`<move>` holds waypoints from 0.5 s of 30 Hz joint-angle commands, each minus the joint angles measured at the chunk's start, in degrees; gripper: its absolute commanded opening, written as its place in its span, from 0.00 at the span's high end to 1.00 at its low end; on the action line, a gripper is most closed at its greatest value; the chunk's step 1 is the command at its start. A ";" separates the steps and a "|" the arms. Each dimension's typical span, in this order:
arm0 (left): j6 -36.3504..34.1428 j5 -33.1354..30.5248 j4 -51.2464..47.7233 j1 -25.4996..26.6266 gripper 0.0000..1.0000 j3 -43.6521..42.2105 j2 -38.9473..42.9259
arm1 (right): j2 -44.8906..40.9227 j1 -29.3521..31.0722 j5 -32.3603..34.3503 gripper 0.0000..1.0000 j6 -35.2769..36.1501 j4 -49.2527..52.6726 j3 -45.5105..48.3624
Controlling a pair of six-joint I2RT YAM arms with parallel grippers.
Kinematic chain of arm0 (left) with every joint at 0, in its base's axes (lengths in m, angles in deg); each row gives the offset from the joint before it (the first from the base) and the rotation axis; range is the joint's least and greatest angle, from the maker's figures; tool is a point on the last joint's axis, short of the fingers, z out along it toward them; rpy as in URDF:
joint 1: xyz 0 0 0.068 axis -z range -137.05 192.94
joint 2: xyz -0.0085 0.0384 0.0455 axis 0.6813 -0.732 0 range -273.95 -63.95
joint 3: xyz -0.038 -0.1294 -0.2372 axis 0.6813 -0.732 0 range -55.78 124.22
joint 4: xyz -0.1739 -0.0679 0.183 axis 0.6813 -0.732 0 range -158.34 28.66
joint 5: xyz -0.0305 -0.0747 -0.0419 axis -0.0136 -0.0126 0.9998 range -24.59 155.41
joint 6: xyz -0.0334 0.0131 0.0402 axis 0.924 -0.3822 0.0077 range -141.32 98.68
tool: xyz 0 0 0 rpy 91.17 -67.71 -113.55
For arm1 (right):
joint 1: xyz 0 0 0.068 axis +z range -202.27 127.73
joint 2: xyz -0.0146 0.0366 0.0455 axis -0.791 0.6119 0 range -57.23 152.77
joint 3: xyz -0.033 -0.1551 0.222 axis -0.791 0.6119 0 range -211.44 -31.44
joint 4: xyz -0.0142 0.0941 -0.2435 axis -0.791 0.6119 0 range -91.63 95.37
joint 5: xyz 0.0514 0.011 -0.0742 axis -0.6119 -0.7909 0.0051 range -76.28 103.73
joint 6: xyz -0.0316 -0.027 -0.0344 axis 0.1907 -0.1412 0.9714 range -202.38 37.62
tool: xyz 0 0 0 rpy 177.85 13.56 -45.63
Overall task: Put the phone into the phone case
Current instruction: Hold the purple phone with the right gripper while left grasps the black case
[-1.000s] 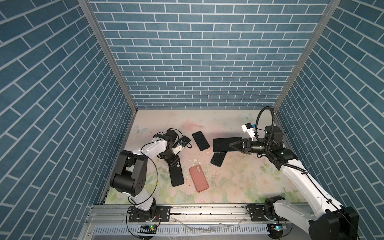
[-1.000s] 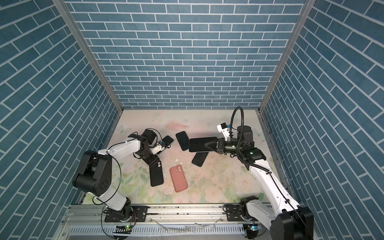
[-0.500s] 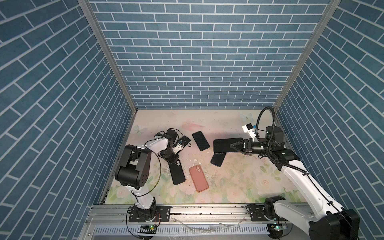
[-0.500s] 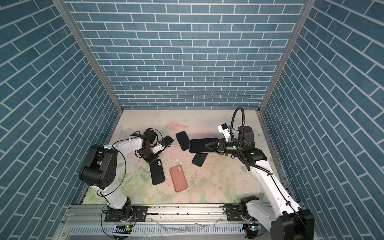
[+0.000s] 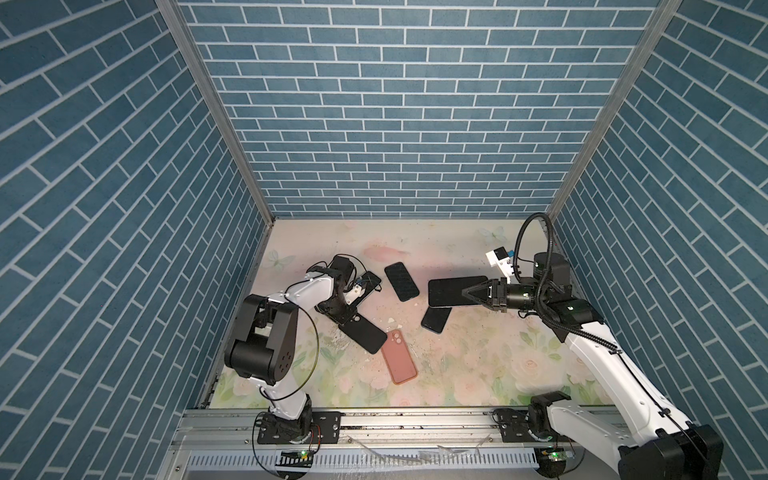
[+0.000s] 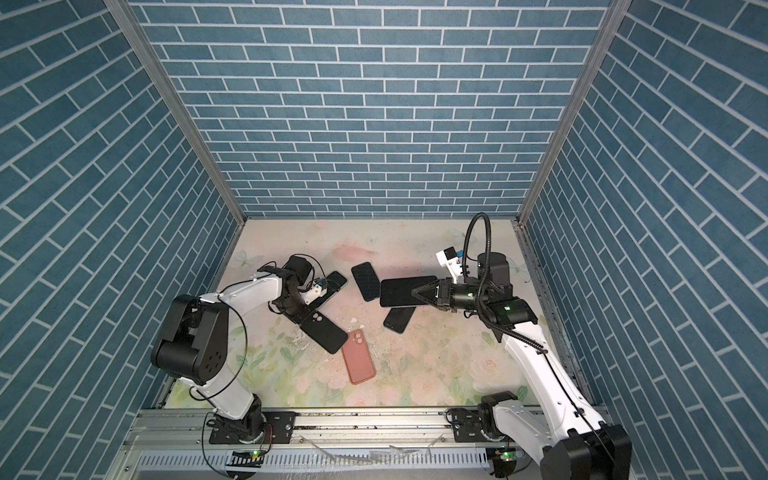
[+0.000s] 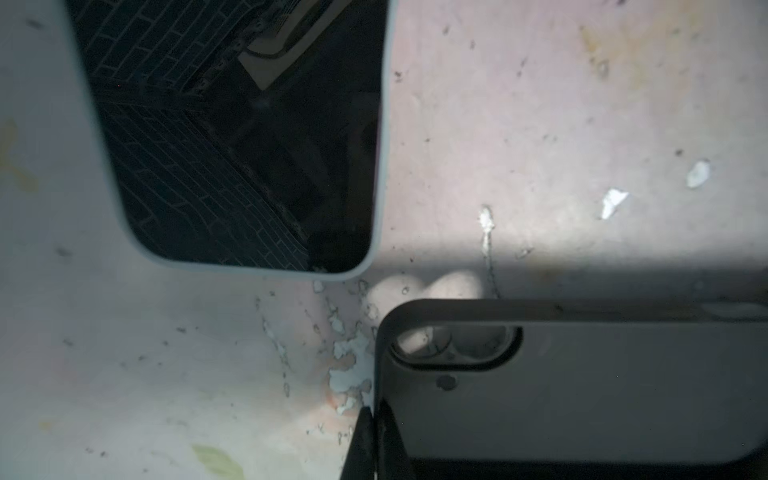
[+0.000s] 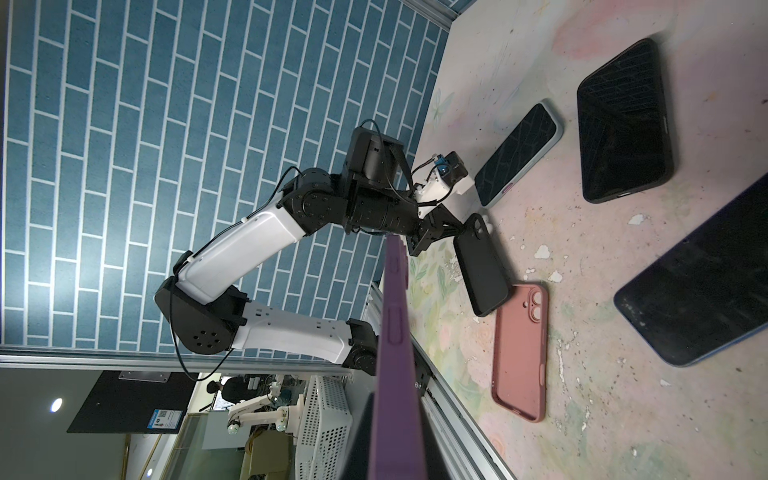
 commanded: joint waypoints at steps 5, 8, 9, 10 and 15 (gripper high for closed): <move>9.66 2.13 -11.01 1.35 1.00 6.80 8.32 | -1.62 -2.33 5.31 1.00 3.14 2.33 -3.48; 16.33 0.23 -13.97 7.18 1.00 7.96 11.46 | -2.39 -3.90 12.07 1.00 5.20 7.30 -4.67; 18.21 -0.62 -14.67 9.76 1.00 8.26 12.36 | -2.48 -4.28 14.03 1.00 6.15 9.29 -5.21; 21.22 -1.64 -15.51 12.87 1.00 8.65 13.35 | -2.53 -4.76 17.02 1.00 7.47 12.07 -6.01; 42.73 0.63 -15.79 24.71 1.00 8.54 15.04 | -3.51 -5.91 28.97 1.00 12.16 22.03 -9.89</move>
